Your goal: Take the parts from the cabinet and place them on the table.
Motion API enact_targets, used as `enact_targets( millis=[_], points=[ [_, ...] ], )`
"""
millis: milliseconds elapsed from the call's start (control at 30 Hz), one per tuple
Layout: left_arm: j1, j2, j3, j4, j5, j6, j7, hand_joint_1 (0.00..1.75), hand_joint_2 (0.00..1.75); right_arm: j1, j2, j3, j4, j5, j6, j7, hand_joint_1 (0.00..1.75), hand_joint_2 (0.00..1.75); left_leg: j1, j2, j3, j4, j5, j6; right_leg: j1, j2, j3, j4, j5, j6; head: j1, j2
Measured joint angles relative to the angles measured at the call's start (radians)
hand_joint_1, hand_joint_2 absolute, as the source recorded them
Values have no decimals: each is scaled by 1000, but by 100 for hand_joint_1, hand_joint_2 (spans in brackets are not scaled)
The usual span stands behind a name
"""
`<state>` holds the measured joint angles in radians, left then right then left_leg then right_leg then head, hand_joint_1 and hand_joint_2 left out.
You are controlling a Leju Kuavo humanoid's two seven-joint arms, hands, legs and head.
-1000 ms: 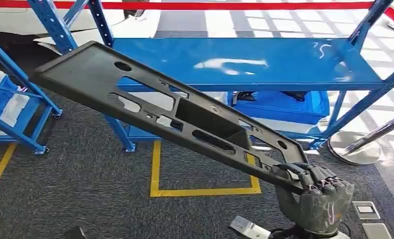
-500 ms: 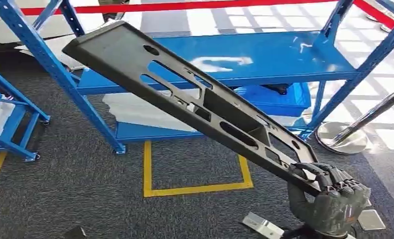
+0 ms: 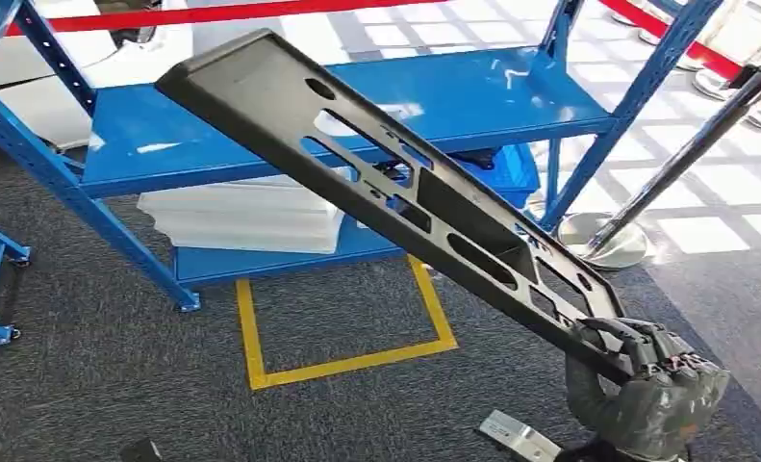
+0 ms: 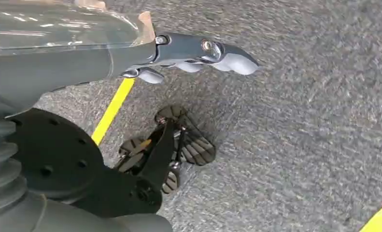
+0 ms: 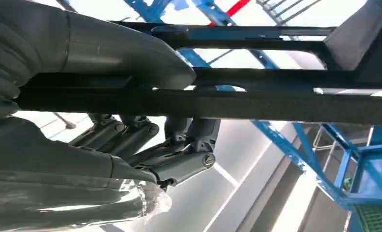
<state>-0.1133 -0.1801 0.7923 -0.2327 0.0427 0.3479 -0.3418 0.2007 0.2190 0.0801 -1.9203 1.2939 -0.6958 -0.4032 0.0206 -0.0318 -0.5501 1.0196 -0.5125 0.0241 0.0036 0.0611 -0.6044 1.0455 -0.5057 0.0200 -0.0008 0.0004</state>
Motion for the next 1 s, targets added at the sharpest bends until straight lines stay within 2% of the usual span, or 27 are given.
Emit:
enact_targets(
  millis=[33, 100, 133, 167, 200, 267, 300, 333, 367, 433, 467, 500, 533, 567, 600, 633, 667, 700, 733, 767, 800, 833, 867, 900, 933, 967, 1000],
  points=[
    [1, 0, 0, 0, -1, -2, 0, 0, 175, -2, 1, -5, 0, -1, 0, -3, 175, 175, -1, 13, 0, 0, 0, 3, -3, -33, -25, 55, -37, 8, 3, 0],
    [5, -1, 2, 0, -1, -1, 0, 0, 175, -1, 6, -11, 0, -3, 0, -6, 175, 175, -1, 42, -1, 0, -1, 4, -10, -52, -97, 214, -110, 19, 3, 0],
    [6, 0, 2, 0, -1, 0, 0, 0, 175, 1, 6, -15, 0, -3, 0, -6, 175, 175, -1, 57, -1, 0, -2, 4, -13, -56, -125, 277, -127, 24, 3, 0],
    [6, 0, 2, 0, -1, 0, 0, 0, 175, 3, 6, -18, 0, -3, 0, -6, 175, 175, -1, 69, -1, 0, -2, 4, -17, -58, -130, 287, -117, 27, 3, 0],
    [5, 0, 2, 0, -1, 0, 0, 0, 175, 4, 6, -21, 0, -3, 0, -6, 175, 175, -1, 80, 0, 1, -3, 2, -18, -60, -108, 246, -87, 30, 3, 0],
    [2, 0, 2, 0, -1, 0, 0, 0, 175, 4, 7, -24, 0, -3, 0, -6, 175, 175, -1, 99, 5, 0, -6, -2, -18, -78, -14, 65, -1, 26, 3, 0],
    [1, 0, 2, 0, -1, 0, 0, 0, 175, 4, 8, -25, -2, -3, 0, -6, 175, 175, -2, 106, 8, 0, -9, -6, -15, -111, 29, -18, 24, 21, 3, 0],
    [1, 0, 2, 0, -1, 0, 0, 0, 175, 2, 10, -26, -2, -4, 0, -6, 175, 175, -9, 112, 7, 1, -12, -11, -1, -133, 36, -35, 9, 14, 3, 0],
    [2, 0, 3, 0, -1, 0, 0, 0, 175, 2, 14, -28, -5, -6, 0, -9, 175, 175, -8, 120, 7, 1, -11, -14, -1, -117, 31, -33, 13, 4, 1, 0],
    [2, -2, 3, 0, -1, 0, 0, 0, 175, 6, 18, -36, -5, -10, 0, -15, 175, 175, -5, 137, 13, -3, -12, -25, 2, -97, 25, -29, 11, -4, 1, 0],
    [1, -3, 4, 0, 0, 0, 0, 0, 175, 10, 22, -42, -8, -17, 0, -24, 175, 175, -5, 145, 17, -5, -13, -33, 1, -88, 26, -38, 18, -14, 2, 0],
    [0, -2, 4, 0, 0, 0, 0, 0, 175, 14, 29, -47, -13, -21, 0, -33, 175, 175, -1, 117, 12, 6, -32, -36, -6, -79, 31, -46, 24, -22, 1, 0],
    [1, -2, 5, 0, -1, 0, 0, 0, 175, 13, 36, -51, -17, -27, -1, -44, 175, 175, 0, 80, -4, 48, -65, -35, -7, -71, 30, -49, 27, -29, 1, 0],
    [4, -2, 6, 0, -1, 0, 0, 0, 175, 12, 43, -55, -17, -29, -1, -54, 175, 175, -1, 61, -38, 128, -110, -33, -7, -60, 29, -49, 29, -34, -2, 0],
    [8, -2, 10, 0, -1, 0, 0, 0, 175, 14, 50, -62, -17, -35, -1, -61, 175, 175, -2, 51, -76, 212, -146, -34, -5, -47, 29, -49, 28, -35, -2, 0],
    [10, -2, 13, 0, -1, 0, 0, 0, 175, 17, 53, -69, -17, -39, -1, -67, 175, 175, -3, 45, -106, 278, -165, -33, -4, -34, 29, -48, 28, -36, -2, 0],
    [12, -2, 18, 0, 0, 0, 0, 0, 175, 21, 57, -77, -18, -45, -1, -77, 175, 175, -3, 43, -120, 304, -161, -33, -4, -21, 29, -46, 28, -36, -1, 0],
    [13, -1, 19, 0, 0, 0, 0, 0, 175, 25, 63, -86, -19, -50, -1, -85, 175, 175, -3, 41, -113, 281, -135, -33, -4, -6, 29, -44, 28, -35, -1, 0],
    [11, -1, 20, 0, 0, -1, -1, 0, 175, 27, 69, -94, -20, -55, -1, -92, 175, 175, -1, 38, -87, 217, -91, -32, -5, 10, 29, -41, 27, -34, -2, 0],
    [9, -1, 20, 0, 0, -1, -2, 0, 175, 29, 73, -101, -22, -58, -1, -96, 175, 175, 2, 30, -50, 128, -39, -32, -6, 25, 30, -36, 24, -32, -2, 0],
    [10, -1, 21, 0, 0, -1, -3, 0, 175, 31, 77, -106, -24, -61, -1, -99, 175, 175, 7, 0, -19, 51, -2, -32, -7, 37, 28, -29, 19, -26, -2, 0],
    [9, -1, 22, 0, -1, -2, -2, 0, 175, 31, 80, -114, -25, -64, -1, -104, 175, 175, 12, -52, -12, 37, -18, -33, -2, 50, 19, -17, 16, -19, -1, 0],
    [9, -1, 23, 0, -2, -2, -3, 0, 175, 33, 82, -118, -27, -68, -1, -109, 175, 175, 13, -50, -9, 27, -22, -32, -5, 60, 7, -7, 16, -17, 1, 0],
    [9, -1, 24, 0, 0, -2, -2, 0, 175, 38, 85, -126, -32, -74, -2, -115, 175, 175, 8, -43, -13, 30, -22, -31, -10, 69, 2, -9, 20, -10, 0, 0],
    [9, -1, 24, 0, 1, -2, -2, 0, 175, 44, 89, -136, -36, -78, -2, -123, 175, 175, 3, -34, -11, 31, -22, -25, -14, 80, 1, -12, 23, -5, -2, 0],
    [7, -1, 24, 0, 0, -2, -2, 0, 175, 48, 92, -145, -40, -80, -2, -129, 175, 175, 6, -23, -8, 27, -19, -20, -13, 91, -2, -12, 22, -1, -1, 0],
    [4, -2, 24, 0, 0, -3, -2, 0, 175, 52, 94, -152, -43, -82, -2, -135, 175, 175, 10, -6, -6, 23, -17, -14, -11, 59, -2, 0, 11, 3, 0, 0]
  ],
)
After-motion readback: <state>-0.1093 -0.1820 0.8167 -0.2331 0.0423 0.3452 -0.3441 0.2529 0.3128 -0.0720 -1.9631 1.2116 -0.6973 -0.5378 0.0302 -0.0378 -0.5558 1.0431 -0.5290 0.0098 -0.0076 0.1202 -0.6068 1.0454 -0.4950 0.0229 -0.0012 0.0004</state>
